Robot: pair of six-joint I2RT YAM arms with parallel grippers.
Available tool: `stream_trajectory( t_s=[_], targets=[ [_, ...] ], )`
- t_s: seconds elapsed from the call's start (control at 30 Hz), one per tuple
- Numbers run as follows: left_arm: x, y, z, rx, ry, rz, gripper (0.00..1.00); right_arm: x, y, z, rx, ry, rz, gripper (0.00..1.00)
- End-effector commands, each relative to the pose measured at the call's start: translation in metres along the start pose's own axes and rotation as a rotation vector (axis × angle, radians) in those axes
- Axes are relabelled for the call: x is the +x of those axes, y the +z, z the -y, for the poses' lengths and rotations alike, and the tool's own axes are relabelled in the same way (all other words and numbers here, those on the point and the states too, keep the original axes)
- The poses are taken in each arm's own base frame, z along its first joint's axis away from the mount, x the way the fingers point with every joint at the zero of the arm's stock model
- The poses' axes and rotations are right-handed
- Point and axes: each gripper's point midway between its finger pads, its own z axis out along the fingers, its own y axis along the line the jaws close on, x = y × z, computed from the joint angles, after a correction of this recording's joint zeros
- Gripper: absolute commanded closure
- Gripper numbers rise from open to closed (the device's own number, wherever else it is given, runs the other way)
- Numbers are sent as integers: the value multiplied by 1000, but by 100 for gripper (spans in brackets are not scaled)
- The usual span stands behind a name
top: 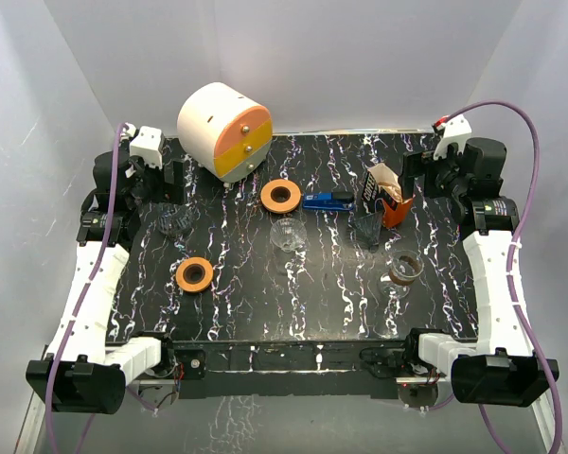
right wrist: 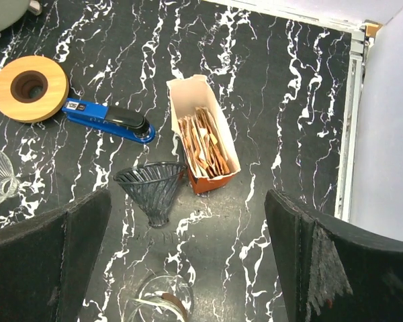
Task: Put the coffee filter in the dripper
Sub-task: Move the coffee server to the center of the board.
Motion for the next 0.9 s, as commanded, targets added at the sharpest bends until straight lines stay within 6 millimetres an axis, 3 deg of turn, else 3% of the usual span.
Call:
stream_trajectory(
  t_s=[0.0,0.47,0.87],
  targets=[
    [-18,-10,-6,-23,30,49,1,-39,-8,-4,-17,-28,139,2],
    [-11,-14,-6,-11,45,46,1,-54,-9,-9,-41,-46,204,2],
    [12,-20,-6,12,83,-7,1,-56,-16,-8,-30,-87,214,2]
  ],
)
